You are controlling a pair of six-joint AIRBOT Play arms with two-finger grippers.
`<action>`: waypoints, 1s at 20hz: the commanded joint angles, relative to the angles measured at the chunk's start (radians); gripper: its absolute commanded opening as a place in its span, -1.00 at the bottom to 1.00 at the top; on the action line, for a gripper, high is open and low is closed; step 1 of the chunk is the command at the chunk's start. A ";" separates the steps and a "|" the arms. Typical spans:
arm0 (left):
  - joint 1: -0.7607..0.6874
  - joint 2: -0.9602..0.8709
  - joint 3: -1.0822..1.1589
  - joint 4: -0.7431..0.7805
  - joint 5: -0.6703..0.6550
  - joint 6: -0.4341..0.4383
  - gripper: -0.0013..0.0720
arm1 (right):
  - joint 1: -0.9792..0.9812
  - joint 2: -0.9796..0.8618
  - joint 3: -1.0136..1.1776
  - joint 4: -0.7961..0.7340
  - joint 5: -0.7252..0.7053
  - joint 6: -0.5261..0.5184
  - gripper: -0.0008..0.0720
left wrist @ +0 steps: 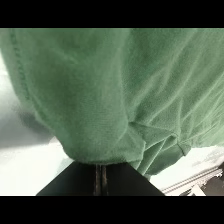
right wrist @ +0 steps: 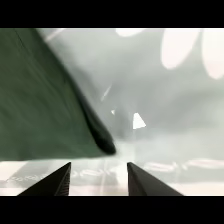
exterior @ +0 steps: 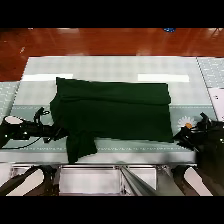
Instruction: Fold the shirts.
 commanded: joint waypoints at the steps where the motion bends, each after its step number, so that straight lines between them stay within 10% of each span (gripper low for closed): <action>1: -0.001 -0.001 0.001 0.000 0.002 0.000 -0.90 | 0.000 -0.074 -0.003 0.085 -0.066 -0.027 0.15; 6: -0.001 -0.001 0.001 -0.001 0.010 -0.001 -0.90 | 0.121 -0.200 -0.003 0.198 -0.185 -0.074 0.13; 8: 0.000 -0.001 0.010 0.000 0.008 0.000 -0.90 | 0.174 -0.210 0.014 0.287 -0.192 -0.153 -0.92; 20: -0.001 -0.084 0.524 -0.142 -0.016 0.026 -0.90 | 0.211 -0.163 0.307 0.309 -0.196 -0.145 -0.92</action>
